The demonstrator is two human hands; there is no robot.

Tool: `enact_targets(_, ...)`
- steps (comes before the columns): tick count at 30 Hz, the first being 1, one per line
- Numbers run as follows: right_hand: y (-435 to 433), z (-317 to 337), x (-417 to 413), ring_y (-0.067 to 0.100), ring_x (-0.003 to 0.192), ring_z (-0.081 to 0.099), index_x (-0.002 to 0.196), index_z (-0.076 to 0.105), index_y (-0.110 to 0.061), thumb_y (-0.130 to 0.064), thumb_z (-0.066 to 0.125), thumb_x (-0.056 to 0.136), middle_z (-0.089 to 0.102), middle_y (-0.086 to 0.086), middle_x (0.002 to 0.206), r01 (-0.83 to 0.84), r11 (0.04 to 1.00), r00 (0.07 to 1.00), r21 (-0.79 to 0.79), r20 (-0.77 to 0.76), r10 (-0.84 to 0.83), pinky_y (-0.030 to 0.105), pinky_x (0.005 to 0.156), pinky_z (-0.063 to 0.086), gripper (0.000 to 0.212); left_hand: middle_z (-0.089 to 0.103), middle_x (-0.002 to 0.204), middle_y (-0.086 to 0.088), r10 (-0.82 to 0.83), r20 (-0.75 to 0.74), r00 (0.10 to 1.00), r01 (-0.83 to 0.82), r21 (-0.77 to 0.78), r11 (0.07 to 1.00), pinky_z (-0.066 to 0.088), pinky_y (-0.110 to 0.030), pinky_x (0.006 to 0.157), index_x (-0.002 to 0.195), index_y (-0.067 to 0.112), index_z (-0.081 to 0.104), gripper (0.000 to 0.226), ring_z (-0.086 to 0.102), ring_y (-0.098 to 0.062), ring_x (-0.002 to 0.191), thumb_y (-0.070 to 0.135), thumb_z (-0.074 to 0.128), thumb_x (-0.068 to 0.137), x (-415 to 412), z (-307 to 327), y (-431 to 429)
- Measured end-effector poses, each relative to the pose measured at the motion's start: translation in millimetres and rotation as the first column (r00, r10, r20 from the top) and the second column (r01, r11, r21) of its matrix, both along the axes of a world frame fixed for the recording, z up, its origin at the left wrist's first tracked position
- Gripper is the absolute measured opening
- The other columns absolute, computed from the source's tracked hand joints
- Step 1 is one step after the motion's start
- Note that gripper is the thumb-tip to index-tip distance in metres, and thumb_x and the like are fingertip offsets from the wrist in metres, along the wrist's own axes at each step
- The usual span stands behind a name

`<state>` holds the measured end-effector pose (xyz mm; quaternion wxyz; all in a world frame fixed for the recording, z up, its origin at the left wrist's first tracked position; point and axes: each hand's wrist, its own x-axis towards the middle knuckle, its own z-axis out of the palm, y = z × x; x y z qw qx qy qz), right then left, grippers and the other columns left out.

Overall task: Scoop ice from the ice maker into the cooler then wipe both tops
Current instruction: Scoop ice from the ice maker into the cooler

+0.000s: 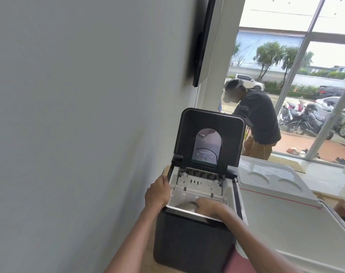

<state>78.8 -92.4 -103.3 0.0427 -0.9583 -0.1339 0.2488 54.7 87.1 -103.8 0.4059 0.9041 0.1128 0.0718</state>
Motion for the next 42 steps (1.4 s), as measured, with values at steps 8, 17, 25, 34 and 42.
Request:
enact_targets(8, -5, 11, -10, 0.028, 0.117, 0.056, 0.123, 0.059, -0.002, -0.034, 0.039, 0.103, 0.059, 0.013, 0.131, -0.124, 0.985, 0.992, 0.12, 0.046, 0.119, 0.035, 0.096, 0.043, 0.043, 0.064, 0.113, -0.011, 0.006, -0.007, 1.0, -0.006, -0.011, 1.0, 0.043, -0.041, 0.089, 0.098, 0.015, 0.053, 0.034, 0.056, -0.036, 0.101, 0.028, 0.022, 0.1, 2, 1, 0)
enact_targets(17, -14, 28, -12, 0.02, 0.082, 0.06, 0.098, 0.06, -0.012, -0.022, 0.039, 0.093, 0.063, 0.004, 0.095, -0.082, 0.977, 0.997, 0.198, 0.004, 0.083, 0.038, 0.073, 0.053, 0.024, 0.065, 0.111, -0.01, -0.008, 0.009, 1.0, 0.008, -0.003, 1.0, 0.043, -0.04, 0.087, 0.102, 0.012, 0.056, 0.038, 0.057, -0.034, 0.099, 0.027, 0.021, 0.101, -1, 1, 0)
enact_targets(25, -24, 53, -9, 0.007, 0.041, 0.039, 0.092, 0.052, -0.014, -0.013, 0.031, 0.095, 0.064, -0.006, 0.062, 0.119, 0.942, 0.976, 0.314, -0.21, -0.053, 0.018, 0.036, 0.03, 0.021, 0.067, 0.105, -0.009, -0.008, 0.023, 1.0, 0.009, -0.023, 1.0, 0.046, -0.04, 0.086, 0.097, 0.016, 0.054, 0.036, 0.058, -0.03, 0.09, 0.031, 0.022, 0.102, -1, 0, 3)
enact_targets(34, -32, 57, -11, 0.008, 0.044, 0.037, 0.07, 0.062, -0.025, -0.015, 0.038, 0.091, 0.054, 0.001, 0.065, 0.202, 0.898, 0.946, 0.392, -0.316, -0.075, 0.02, 0.04, 0.028, 0.034, 0.064, 0.11, -0.01, -0.023, -0.002, 1.0, 0.023, -0.005, 1.0, 0.042, -0.039, 0.085, 0.089, 0.018, 0.047, 0.031, 0.053, -0.03, 0.092, 0.028, 0.021, 0.102, 0, 0, 3)
enact_targets(42, -33, 56, -11, 0.008, 0.048, 0.036, 0.082, 0.058, -0.022, -0.014, 0.033, 0.094, 0.055, 0.005, 0.074, 0.21, 0.854, 0.947, 0.475, -0.317, -0.056, 0.018, 0.04, 0.027, 0.029, 0.062, 0.108, -0.006, -0.029, -0.014, 0.999, 0.028, -0.055, 0.998, 0.038, -0.036, 0.081, 0.1, 0.015, 0.054, 0.036, 0.052, -0.026, 0.092, 0.029, 0.022, 0.102, 3, -3, 2)
